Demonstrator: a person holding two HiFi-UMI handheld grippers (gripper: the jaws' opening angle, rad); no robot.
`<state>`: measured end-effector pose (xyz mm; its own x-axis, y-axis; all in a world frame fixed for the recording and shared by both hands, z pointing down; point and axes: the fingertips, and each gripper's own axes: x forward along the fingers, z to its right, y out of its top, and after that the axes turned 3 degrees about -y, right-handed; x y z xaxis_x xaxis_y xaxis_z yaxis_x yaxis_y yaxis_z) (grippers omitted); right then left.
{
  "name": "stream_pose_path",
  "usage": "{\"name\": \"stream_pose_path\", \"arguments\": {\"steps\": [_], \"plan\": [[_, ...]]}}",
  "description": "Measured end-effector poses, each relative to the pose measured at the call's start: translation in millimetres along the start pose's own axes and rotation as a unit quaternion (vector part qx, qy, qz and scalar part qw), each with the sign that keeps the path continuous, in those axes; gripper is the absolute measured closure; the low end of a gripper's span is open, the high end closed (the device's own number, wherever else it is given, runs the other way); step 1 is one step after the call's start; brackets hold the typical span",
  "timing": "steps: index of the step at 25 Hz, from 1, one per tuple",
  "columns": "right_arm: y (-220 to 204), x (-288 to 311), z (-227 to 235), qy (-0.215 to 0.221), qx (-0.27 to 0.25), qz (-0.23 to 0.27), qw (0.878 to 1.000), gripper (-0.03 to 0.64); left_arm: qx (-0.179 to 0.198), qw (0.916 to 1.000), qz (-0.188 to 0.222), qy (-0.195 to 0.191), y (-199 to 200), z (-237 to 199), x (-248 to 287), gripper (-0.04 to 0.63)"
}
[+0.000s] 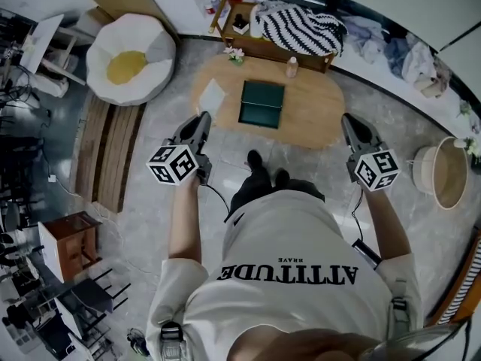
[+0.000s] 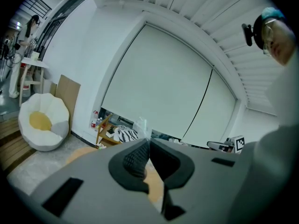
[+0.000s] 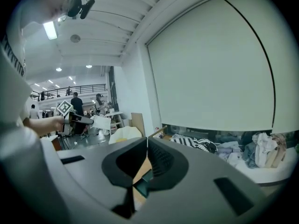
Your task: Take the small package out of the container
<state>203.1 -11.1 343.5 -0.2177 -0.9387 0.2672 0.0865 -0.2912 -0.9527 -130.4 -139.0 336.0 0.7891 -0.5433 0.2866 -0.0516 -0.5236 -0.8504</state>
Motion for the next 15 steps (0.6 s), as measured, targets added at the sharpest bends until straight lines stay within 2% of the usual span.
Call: {"name": "stream_pose_path", "arguments": {"steps": [9, 15], "plan": [[5, -8, -23, 0.001, -0.001, 0.010, 1.000, 0.595, 0.000, 0.9998, 0.013, 0.016, -3, -8, -39, 0.574], [12, -8, -37, -0.025, 0.005, 0.024, 0.999, 0.595, 0.008, 0.9997, 0.017, 0.013, 4, -23, -58, 0.574]]}}
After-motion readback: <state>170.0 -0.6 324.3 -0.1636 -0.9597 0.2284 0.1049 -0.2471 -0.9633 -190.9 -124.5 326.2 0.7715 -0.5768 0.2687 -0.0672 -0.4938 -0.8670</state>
